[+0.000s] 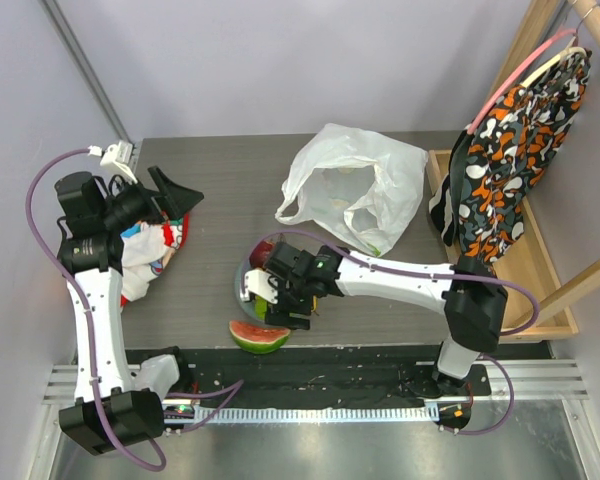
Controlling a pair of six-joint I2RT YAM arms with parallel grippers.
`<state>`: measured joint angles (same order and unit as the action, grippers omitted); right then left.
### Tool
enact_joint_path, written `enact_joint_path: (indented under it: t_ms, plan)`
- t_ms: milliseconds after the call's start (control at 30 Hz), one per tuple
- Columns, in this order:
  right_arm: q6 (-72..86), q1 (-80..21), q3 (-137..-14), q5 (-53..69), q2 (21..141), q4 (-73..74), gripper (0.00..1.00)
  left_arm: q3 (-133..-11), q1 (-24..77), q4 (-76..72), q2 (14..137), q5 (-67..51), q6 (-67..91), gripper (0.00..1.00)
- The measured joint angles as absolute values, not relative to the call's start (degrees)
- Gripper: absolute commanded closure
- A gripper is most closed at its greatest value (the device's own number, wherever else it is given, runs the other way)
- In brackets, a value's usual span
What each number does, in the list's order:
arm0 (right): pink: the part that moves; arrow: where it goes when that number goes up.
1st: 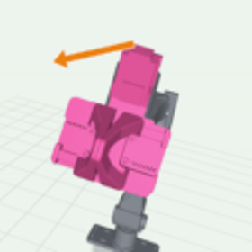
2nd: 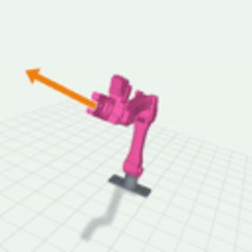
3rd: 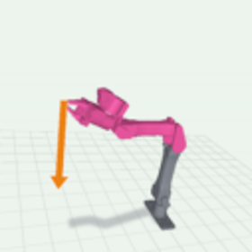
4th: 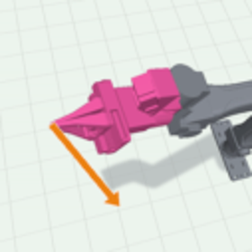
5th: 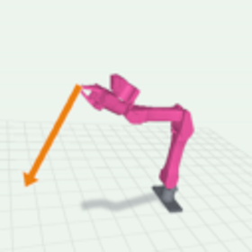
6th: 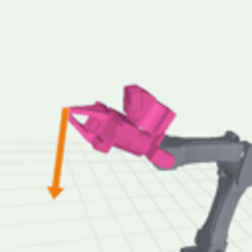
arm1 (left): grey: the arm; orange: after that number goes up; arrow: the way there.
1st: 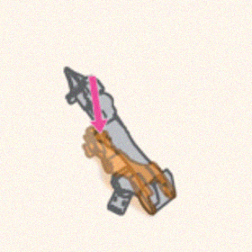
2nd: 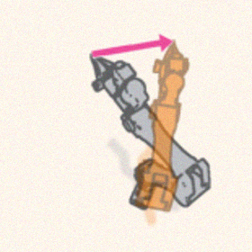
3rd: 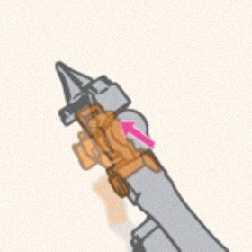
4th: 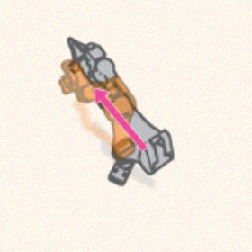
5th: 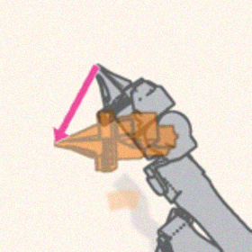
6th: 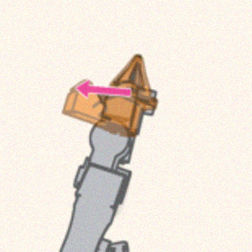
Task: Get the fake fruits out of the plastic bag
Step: Place the fake fruit on the plate, then pick up the fake fruit from the center of the board.
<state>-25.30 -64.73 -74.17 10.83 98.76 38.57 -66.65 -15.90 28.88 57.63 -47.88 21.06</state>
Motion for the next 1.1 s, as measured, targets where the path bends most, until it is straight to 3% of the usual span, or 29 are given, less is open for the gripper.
enact_joint_path:
  t_ms: [367, 833, 933, 1033, 1067, 1100]
  plan:
    - [-25.8, -64.9, -75.8, 18.7, 93.9, 41.4, 0.27, -68.4, -15.9, 28.9, 57.6, -44.8, 23.4, 0.01]
    - [-18.9, -73.5, -70.6, 20.1, 102.5, 19.1, 0.35, -69.5, -15.9, 28.9, 54.9, -41.9, 23.3, 0.00]
    - [-16.6, -73.4, -69.9, 17.2, 104.9, 15.9, 0.45, -69.5, -16.0, 29.1, 53.8, -41.6, 23.1, 0.00]
    - [-14.1, -73.3, -69.0, 12.6, 107.8, 12.6, 0.78, -69.5, -16.3, 29.1, 53.2, -41.5, 23.1, 0.00]
    - [-13.6, -73.3, -69.0, 12.1, 108.1, 11.6, 0.99, -69.5, -16.3, 29.1, 53.2, -41.5, 23.1, 0.00]
    - [-13.2, -73.3, -69.2, 10.4, 108.1, 10.1, 0.99, -69.5, -16.3, 29.1, 53.2, -41.5, 23.1, 0.00]
